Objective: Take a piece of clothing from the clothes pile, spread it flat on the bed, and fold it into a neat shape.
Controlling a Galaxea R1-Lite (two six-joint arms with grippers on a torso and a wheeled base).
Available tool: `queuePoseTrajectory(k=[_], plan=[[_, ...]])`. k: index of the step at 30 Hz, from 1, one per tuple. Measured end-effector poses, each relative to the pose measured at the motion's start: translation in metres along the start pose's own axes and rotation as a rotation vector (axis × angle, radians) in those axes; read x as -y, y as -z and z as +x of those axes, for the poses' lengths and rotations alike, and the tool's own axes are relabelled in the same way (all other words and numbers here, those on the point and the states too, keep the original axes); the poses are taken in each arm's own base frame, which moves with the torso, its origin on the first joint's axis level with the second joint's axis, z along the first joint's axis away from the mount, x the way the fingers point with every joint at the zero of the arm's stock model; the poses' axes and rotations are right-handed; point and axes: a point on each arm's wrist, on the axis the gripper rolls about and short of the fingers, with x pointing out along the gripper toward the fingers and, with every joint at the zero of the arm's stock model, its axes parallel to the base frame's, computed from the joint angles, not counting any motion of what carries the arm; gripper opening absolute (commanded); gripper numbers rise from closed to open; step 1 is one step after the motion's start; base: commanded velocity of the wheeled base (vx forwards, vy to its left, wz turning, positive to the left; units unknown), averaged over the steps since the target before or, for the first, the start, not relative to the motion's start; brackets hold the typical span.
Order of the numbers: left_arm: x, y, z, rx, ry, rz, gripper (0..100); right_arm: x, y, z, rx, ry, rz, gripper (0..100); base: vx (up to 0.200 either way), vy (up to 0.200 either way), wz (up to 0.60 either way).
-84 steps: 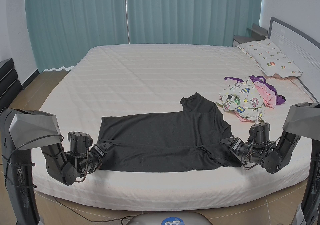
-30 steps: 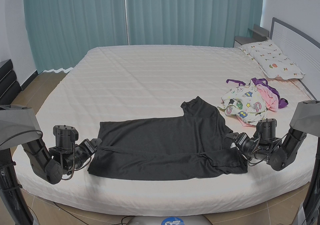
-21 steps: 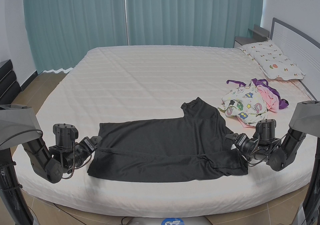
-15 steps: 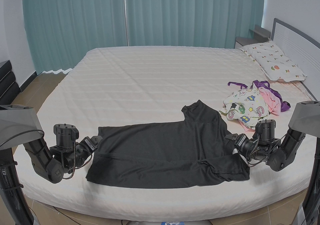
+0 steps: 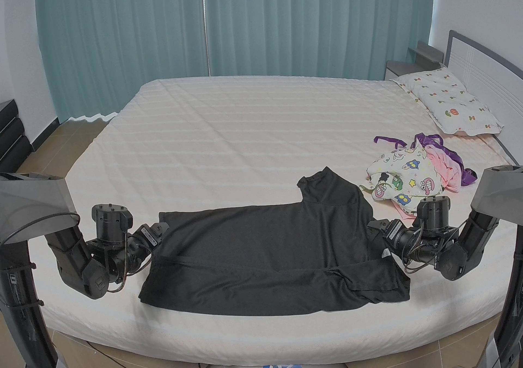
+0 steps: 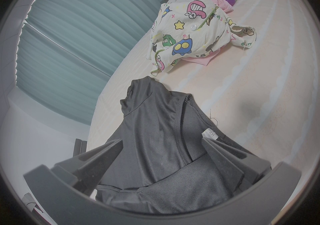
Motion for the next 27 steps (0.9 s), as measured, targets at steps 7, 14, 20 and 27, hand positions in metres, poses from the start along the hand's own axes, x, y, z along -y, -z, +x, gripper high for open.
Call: queuePoseTrajectory(k=[7, 14, 20, 27], plan=[[0.021, -0.021, 0.023, 0.053, 0.043, 0.022, 100, 0.0, 0.0, 0.0, 0.001, 0.0, -0.001, 100, 0.0, 0.0, 0.0], [0.045, -0.052, 0.068, 0.113, 0.067, 0.137, 100, 0.0, 0.002, 0.001, -0.005, 0.003, -0.005, 100, 0.0, 0.0, 0.0], [0.039, -0.057, 0.111, 0.089, 0.037, 0.324, 100, 0.001, 0.004, 0.002, -0.01, 0.006, -0.009, 100, 0.0, 0.0, 0.0], [0.025, -0.05, 0.133, 0.049, 0.014, 0.412, 100, 0.001, 0.006, 0.003, -0.016, 0.008, -0.015, 100, 0.0, 0.0, 0.0]])
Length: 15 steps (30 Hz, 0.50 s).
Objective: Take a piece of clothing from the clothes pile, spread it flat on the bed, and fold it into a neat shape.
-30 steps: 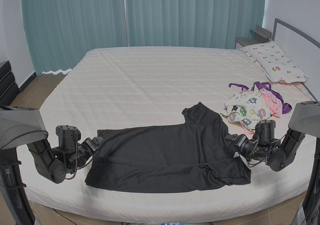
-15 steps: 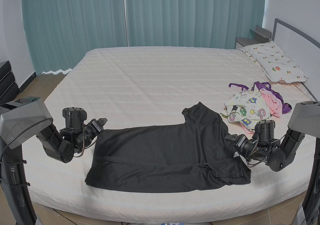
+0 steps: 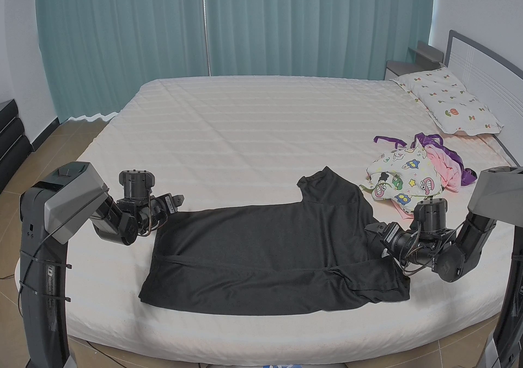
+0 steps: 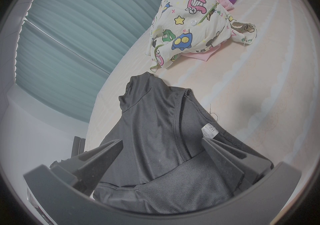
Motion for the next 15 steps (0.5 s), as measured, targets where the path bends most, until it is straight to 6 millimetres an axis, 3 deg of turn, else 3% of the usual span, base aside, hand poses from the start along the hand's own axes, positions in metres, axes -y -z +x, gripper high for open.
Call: queuePoseTrajectory(k=[11, 12, 15], plan=[[-0.003, 0.013, 0.005, -0.038, -0.003, -0.012, 100, 0.0, 0.0, 0.001, -0.001, 0.002, -0.001, 100, 0.0, 0.0, 0.0], [-0.003, 0.014, 0.005, -0.042, -0.003, -0.012, 0, 0.0, 0.0, 0.001, -0.001, 0.001, -0.001, 100, 0.0, 0.0, 0.0], [-0.004, 0.016, 0.007, -0.054, -0.004, -0.015, 0, -0.001, 0.0, 0.001, 0.006, -0.004, -0.001, 100, 0.0, 0.0, 0.0]])
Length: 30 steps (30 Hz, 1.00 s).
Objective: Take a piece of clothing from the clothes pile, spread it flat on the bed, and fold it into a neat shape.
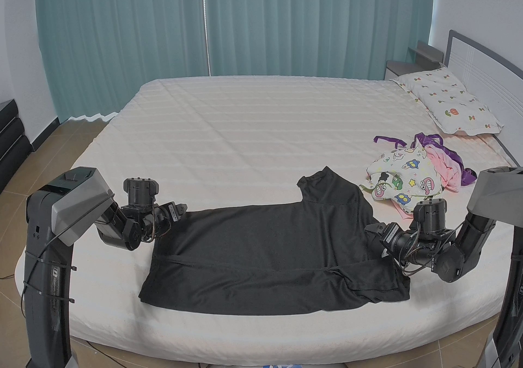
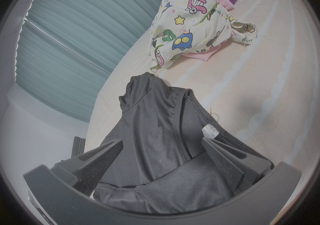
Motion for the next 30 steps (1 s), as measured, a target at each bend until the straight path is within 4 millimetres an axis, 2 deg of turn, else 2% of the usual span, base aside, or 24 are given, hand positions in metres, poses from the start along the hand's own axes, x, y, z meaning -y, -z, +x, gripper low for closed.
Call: queuePoseTrajectory(k=[5, 16, 25, 30], plan=[[-0.005, -0.002, 0.002, 0.006, -0.009, -0.017, 0, -0.005, -0.005, 0.001, 0.023, -0.018, -0.004, 100, 0.0, 0.0, 0.0], [-0.017, -0.013, -0.002, 0.035, -0.038, -0.071, 0, -0.036, -0.027, 0.019, 0.051, -0.051, -0.099, 100, 0.0, 0.0, 0.0], [-0.013, -0.019, -0.008, 0.054, -0.042, -0.08, 0, -0.071, -0.077, 0.059, 0.125, -0.086, -0.249, 100, 0.0, 0.0, 0.0], [-0.011, -0.022, -0.012, 0.066, -0.053, -0.082, 0, -0.075, -0.101, 0.086, 0.11, -0.069, -0.332, 100, 0.0, 0.0, 0.0]])
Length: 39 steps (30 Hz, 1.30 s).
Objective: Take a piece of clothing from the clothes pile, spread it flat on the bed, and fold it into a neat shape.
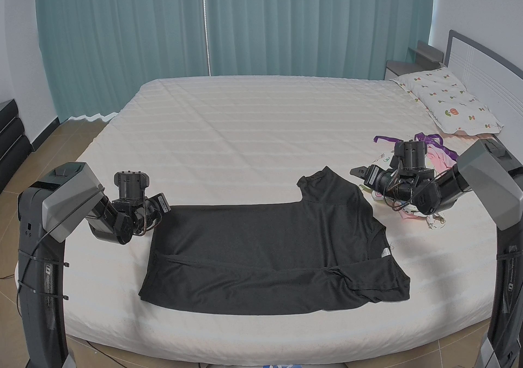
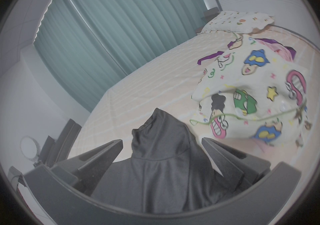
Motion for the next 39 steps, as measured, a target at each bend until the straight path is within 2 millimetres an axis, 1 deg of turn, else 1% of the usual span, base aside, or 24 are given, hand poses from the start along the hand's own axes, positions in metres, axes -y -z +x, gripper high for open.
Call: queuePoseTrajectory(k=[4, 9, 16, 21, 23, 24, 29, 32, 35, 39], plan=[[0.001, -0.002, -0.004, 0.005, -0.007, 0.0, 0, 0.011, -0.007, 0.024, -0.041, -0.006, -0.045, 100, 0.0, 0.0, 0.0], [0.002, -0.003, -0.01, 0.005, -0.015, 0.0, 0, 0.026, 0.002, 0.049, -0.103, -0.041, -0.071, 100, 0.0, 0.0, 0.0], [0.004, -0.005, -0.013, 0.01, -0.015, 0.0, 0, 0.039, 0.013, 0.069, -0.103, -0.035, -0.062, 100, 0.0, 0.0, 0.0], [0.004, -0.006, -0.014, 0.011, -0.014, 0.0, 0, 0.037, 0.012, 0.078, -0.081, -0.043, -0.041, 100, 0.0, 0.0, 0.0], [0.004, -0.006, -0.014, 0.012, -0.014, 0.0, 0, 0.036, 0.015, 0.082, -0.08, -0.046, -0.038, 100, 0.0, 0.0, 0.0], [0.004, -0.006, -0.014, 0.012, -0.014, 0.0, 0, 0.035, 0.016, 0.084, -0.079, -0.047, -0.038, 0, 0.0, 0.0, 0.0], [0.005, -0.007, -0.015, 0.013, -0.011, 0.0, 0, 0.032, 0.026, 0.094, -0.071, -0.029, -0.042, 0, 0.0, 0.0, 0.0], [0.006, -0.007, -0.015, 0.014, -0.011, -0.001, 0, 0.031, 0.027, 0.097, -0.061, -0.02, -0.031, 0, 0.0, 0.0, 0.0], [0.006, -0.007, -0.015, 0.014, -0.011, -0.001, 0, 0.03, 0.023, 0.095, -0.05, -0.016, 0.01, 0, 0.0, 0.0, 0.0], [0.006, -0.009, -0.015, 0.02, -0.009, -0.002, 0, 0.031, 0.016, 0.088, -0.038, -0.012, 0.039, 0, 0.0, 0.0, 0.0]])
